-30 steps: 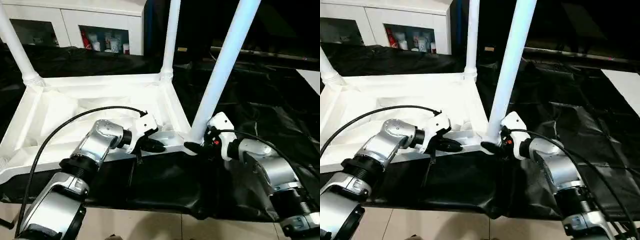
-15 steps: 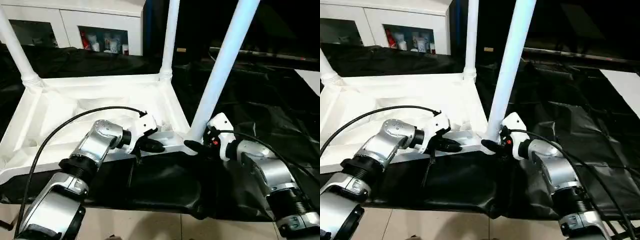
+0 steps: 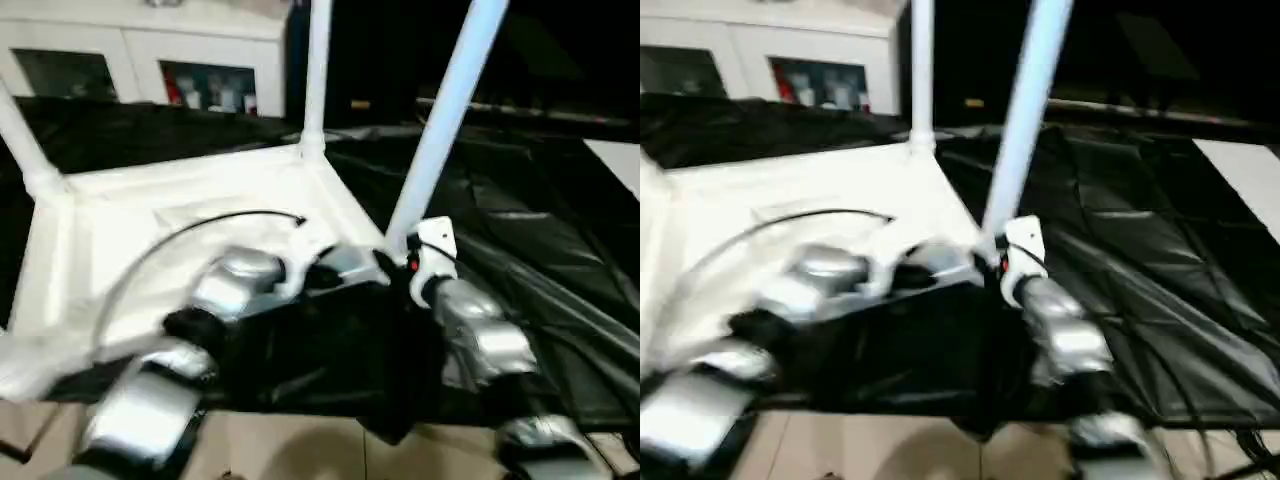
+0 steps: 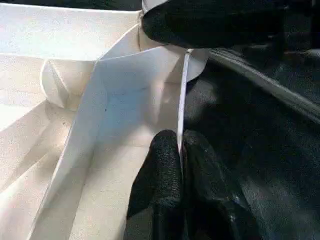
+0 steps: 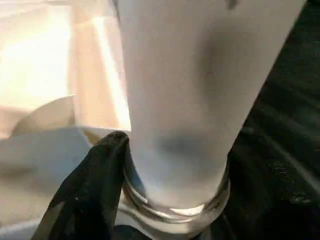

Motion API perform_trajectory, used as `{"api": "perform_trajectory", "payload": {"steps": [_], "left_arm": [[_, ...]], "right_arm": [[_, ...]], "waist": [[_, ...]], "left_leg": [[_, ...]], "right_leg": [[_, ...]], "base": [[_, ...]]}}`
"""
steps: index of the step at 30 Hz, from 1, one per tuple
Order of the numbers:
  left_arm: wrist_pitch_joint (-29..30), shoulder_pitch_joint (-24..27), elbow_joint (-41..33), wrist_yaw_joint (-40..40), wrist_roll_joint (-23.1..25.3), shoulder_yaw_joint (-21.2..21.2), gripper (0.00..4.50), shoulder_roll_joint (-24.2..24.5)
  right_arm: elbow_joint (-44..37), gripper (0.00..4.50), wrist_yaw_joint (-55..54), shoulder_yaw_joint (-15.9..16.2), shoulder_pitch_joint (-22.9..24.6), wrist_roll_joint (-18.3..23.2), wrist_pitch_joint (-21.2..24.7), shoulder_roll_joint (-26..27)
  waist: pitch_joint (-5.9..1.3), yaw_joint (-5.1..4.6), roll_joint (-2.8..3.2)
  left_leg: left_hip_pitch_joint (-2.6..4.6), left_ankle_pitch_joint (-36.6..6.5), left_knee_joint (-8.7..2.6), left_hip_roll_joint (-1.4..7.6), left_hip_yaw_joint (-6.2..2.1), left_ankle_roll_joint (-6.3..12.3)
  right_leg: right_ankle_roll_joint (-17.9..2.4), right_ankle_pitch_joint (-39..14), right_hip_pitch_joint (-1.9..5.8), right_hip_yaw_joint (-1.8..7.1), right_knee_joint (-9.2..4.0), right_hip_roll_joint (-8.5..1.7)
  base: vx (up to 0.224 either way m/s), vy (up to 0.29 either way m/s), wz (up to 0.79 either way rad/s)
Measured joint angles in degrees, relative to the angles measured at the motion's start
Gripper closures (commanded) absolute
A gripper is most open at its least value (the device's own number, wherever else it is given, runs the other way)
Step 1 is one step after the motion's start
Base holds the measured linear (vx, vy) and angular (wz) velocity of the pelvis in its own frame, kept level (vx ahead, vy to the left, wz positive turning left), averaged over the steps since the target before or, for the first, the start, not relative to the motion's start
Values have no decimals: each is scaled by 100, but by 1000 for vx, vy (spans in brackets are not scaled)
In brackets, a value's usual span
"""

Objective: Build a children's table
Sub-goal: Rotate leg to tighten

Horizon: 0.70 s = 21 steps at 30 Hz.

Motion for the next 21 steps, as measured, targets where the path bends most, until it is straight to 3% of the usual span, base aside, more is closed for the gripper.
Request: {"api": "perform_trajectory", "payload": {"steps": [3,7,10,13,16,21], "left_arm": [[-76,-188,323,294,7,66,450,-161],[-205,-191,349,296,42,61,450,-161],[-342,-190,355,253,93,50,450,-148],[-646,-180,376,120,114,51,450,35],[-862,-148,370,-56,115,50,450,64],[-1089,-22,225,-142,108,62,450,100]], "right_arm": [[340,180,-550,-38,-286,-181,-86,129],[460,180,-528,-23,-316,-240,-269,107],[431,114,-494,3,-291,-259,-344,69],[180,94,-329,66,-56,-237,-481,92],[-272,71,-205,146,229,-291,-456,-96],[-1952,71,596,363,1152,-189,137,-666]], "waist": [[5,5,16],[3,13,23],[3,28,23],[7,4,33],[-6,40,67],[8,93,42]], "left_leg": [[-31,0,1,-5,0,1],[-33,1,-1,-6,2,2],[-31,1,-1,-6,7,2],[-41,2,-30,-2,7,0],[-38,16,-71,-1,12,-19],[-38,42,-78,1,30,26]], "right_leg": [[0,0,-12,2,-25,-4],[2,3,-13,7,-24,-4],[5,22,-21,21,15,-4],[20,56,-44,22,23,6],[2,49,-59,21,25,9],[9,14,-58,26,31,5]], "base": [[0,0,0],[0,0,0],[0,0,0],[0,0,0],[58,-17,0],[11,-1,0]]}}
